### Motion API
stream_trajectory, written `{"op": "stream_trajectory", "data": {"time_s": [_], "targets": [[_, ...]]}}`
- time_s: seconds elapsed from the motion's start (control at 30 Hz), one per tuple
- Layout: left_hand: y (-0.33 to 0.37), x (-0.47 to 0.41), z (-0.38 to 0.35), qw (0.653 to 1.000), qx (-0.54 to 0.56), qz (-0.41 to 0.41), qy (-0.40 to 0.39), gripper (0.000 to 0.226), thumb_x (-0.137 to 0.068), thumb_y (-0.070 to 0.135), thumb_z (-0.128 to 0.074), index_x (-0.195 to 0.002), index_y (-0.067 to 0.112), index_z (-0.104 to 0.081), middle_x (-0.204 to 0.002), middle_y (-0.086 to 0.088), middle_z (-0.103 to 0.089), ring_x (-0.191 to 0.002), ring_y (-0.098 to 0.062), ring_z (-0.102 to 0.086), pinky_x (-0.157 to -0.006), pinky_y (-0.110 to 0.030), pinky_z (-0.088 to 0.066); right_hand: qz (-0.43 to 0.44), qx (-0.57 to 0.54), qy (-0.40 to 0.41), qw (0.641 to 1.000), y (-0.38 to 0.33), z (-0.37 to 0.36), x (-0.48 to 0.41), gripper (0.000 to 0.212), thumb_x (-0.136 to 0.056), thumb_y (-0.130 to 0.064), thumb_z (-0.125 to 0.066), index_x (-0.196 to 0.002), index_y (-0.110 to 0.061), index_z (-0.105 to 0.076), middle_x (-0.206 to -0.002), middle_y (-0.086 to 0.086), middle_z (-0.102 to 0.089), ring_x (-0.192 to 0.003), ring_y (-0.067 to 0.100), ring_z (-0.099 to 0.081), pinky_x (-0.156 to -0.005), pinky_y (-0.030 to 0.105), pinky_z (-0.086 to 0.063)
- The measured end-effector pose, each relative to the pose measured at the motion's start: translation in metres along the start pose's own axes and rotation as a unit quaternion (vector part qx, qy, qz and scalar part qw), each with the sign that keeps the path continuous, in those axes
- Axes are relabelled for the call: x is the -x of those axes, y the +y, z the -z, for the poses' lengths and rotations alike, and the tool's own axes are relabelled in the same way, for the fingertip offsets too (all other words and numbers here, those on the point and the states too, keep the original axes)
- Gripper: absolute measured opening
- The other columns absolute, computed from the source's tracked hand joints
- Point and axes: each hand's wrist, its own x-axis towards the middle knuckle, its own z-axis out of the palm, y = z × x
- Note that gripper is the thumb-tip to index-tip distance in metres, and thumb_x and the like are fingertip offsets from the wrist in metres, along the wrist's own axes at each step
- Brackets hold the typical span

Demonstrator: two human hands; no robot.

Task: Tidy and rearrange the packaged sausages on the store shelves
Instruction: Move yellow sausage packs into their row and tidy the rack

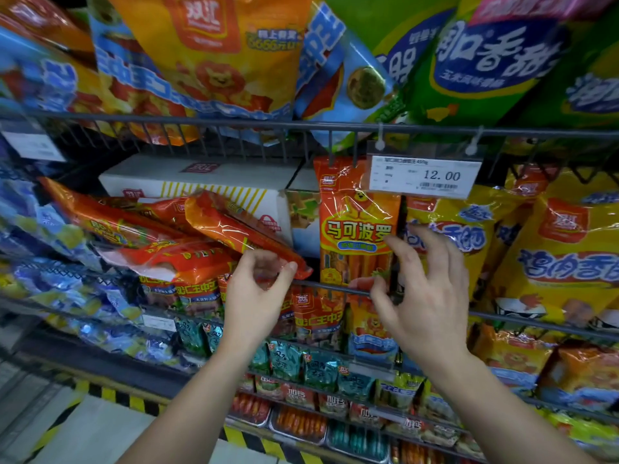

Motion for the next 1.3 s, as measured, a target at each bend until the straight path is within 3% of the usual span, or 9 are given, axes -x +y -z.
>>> {"op": "stream_trajectory", "data": {"time_s": [0.1,0.37,0.57,0.7,0.8,0.93,1.0,1.1,1.3], "targets": [[-0.014,-0.001,0.020,1.000,-0.005,0.012,-0.013,0.017,-0.088,0.035,-0.071,-0.093,0.022,-0.062,-0.090,0.012,-0.065,-0.087,0.005,-0.057,-0.070,-0.010,-0.044,0.025,-0.041,-0.014,0.999,-0.019,-0.009,-0.004,0.043,-0.083,-0.023,-0.066,-0.123,-0.009,-0.062,-0.128,0.016,-0.054,-0.119,0.036,-0.050,-0.094,0.046,-0.044],[-0.066,-0.010,0.071,0.993,-0.046,0.048,-0.100,0.018,-0.089,0.045,-0.065,-0.080,0.030,-0.070,-0.078,0.008,-0.072,-0.071,-0.009,-0.066,-0.069,-0.040,-0.055,0.003,-0.099,-0.106,0.989,-0.089,-0.057,-0.016,0.048,-0.086,-0.027,-0.064,-0.131,-0.012,-0.053,-0.125,0.007,-0.055,-0.115,0.026,-0.054,-0.086,0.039,-0.052],[-0.089,-0.033,0.106,0.995,0.018,0.062,-0.070,0.030,-0.084,0.031,-0.072,-0.059,0.024,-0.057,-0.048,0.016,-0.057,-0.049,0.000,-0.054,-0.051,-0.013,-0.036,-0.009,-0.096,-0.175,0.980,-0.131,-0.089,-0.028,0.058,-0.088,-0.037,-0.062,-0.140,-0.019,-0.044,-0.133,0.001,-0.053,-0.122,0.023,-0.052,-0.088,0.041,-0.054],[-0.107,-0.053,0.124,0.994,0.070,0.046,-0.075,0.022,-0.080,0.025,-0.078,-0.079,0.005,-0.070,-0.058,0.008,-0.064,-0.048,-0.007,-0.054,-0.048,-0.016,-0.037,-0.034,-0.089,-0.204,0.974,-0.151,-0.105,-0.039,0.067,-0.087,-0.036,-0.067,-0.145,-0.024,-0.037,-0.139,0.001,-0.050,-0.124,0.024,-0.051,-0.091,0.036,-0.051],[-0.113,-0.060,0.130,0.994,0.069,0.014,-0.088,0.022,-0.077,0.024,-0.082,-0.072,0.008,-0.067,-0.047,0.013,-0.056,-0.040,-0.003,-0.044,-0.046,-0.012,-0.029,-0.050,-0.068,-0.225,0.971,-0.159,-0.115,-0.046,0.073,-0.086,-0.036,-0.068,-0.149,-0.026,-0.032,-0.140,0.003,-0.050,-0.124,0.027,-0.052,-0.089,0.038,-0.050],[-0.124,-0.068,0.131,0.992,0.086,-0.017,-0.093,0.025,-0.074,0.033,-0.086,-0.083,0.020,-0.066,-0.063,0.019,-0.066,-0.055,0.003,-0.057,-0.055,-0.011,-0.040,-0.076,-0.052,-0.211,0.973,-0.162,-0.124,-0.048,0.069,-0.086,-0.029,-0.069,-0.147,-0.024,-0.038,-0.136,0.005,-0.054,-0.120,0.030,-0.054,-0.088,0.042,-0.052],[-0.128,-0.072,0.132,0.990,0.095,-0.019,-0.104,0.045,-0.072,0.047,-0.082,-0.105,0.021,-0.068,-0.087,0.013,-0.073,-0.079,-0.005,-0.068,-0.071,-0.025,-0.053,-0.081,-0.057,-0.201,0.974,-0.161,-0.126,-0.046,0.064,-0.085,-0.025,-0.070,-0.143,-0.020,-0.043,-0.133,0.007,-0.056,-0.118,0.032,-0.056,-0.088,0.043,-0.052],[-0.126,-0.078,0.133,0.984,0.128,-0.042,-0.112,0.063,-0.070,0.050,-0.083,-0.119,0.017,-0.061,-0.108,0.005,-0.072,-0.104,-0.014,-0.067,-0.091,-0.037,-0.053,-0.092,-0.072,-0.193,0.974,-0.160,-0.127,-0.045,0.059,-0.086,-0.021,-0.070,-0.140,-0.017,-0.046,-0.132,0.007,-0.057,-0.116,0.031,-0.056,-0.089,0.039,-0.048],[-0.130,-0.086,0.135,0.981,0.146,-0.037,-0.124,0.072,-0.065,0.060,-0.083,-0.119,0.019,-0.060,-0.111,0.002,-0.069,-0.105,-0.013,-0.066,-0.092,-0.040,-0.054,-0.128,-0.106,-0.174,0.971,-0.160,-0.128,-0.040,0.056,-0.088,-0.024,-0.071,-0.139,-0.018,-0.048,-0.130,0.003,-0.057,-0.116,0.022,-0.056,-0.088,0.023,-0.041]]}}
